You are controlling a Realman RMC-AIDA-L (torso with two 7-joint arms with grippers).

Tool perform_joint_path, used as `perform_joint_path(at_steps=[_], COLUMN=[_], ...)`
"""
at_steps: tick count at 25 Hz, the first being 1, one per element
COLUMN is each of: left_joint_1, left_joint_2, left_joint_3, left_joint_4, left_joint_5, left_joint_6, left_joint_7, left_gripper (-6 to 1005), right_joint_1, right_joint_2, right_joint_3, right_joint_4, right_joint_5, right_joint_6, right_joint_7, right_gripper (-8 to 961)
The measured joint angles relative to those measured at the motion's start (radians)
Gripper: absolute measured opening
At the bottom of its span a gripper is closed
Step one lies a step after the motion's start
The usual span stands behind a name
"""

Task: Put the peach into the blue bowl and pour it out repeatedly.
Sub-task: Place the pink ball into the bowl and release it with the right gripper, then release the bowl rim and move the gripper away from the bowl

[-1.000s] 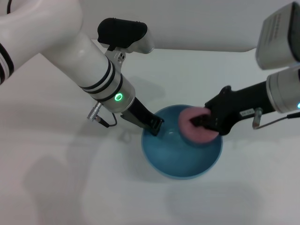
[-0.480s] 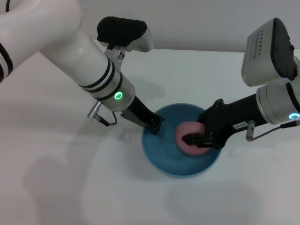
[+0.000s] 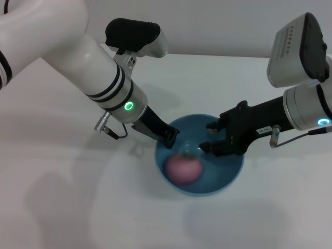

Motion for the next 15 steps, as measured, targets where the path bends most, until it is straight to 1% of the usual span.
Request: perform_joint_path(at_steps=[5, 10, 15], left_joint_1=[0.004, 0.008, 0.009], left_joint_2=[0.0, 0.001, 0.003], left_joint_3=[0.0, 0.003, 0.006], left_joint_4=[-0.001, -0.031, -0.054], left_joint_5=[0.006, 0.008, 0.01], left_joint_6=[-0.016, -0.027, -0.035], left_joint_7=[0.0, 0.002, 0.002], left_gripper=[13, 15, 16], right_joint_1=[-0.008, -0.046, -0.074], right_joint_2=[0.0, 0.002, -0.001], right_joint_3=[0.029, 0.107, 0.166], right_joint_4=[-0.001, 0.019, 0.045], right_joint_5=[0.002, 0.024, 0.084], right_joint_6=[0.043, 0.12, 0.147], right_joint_7=[0.0, 0.0, -0.005], right_gripper=[502, 502, 502])
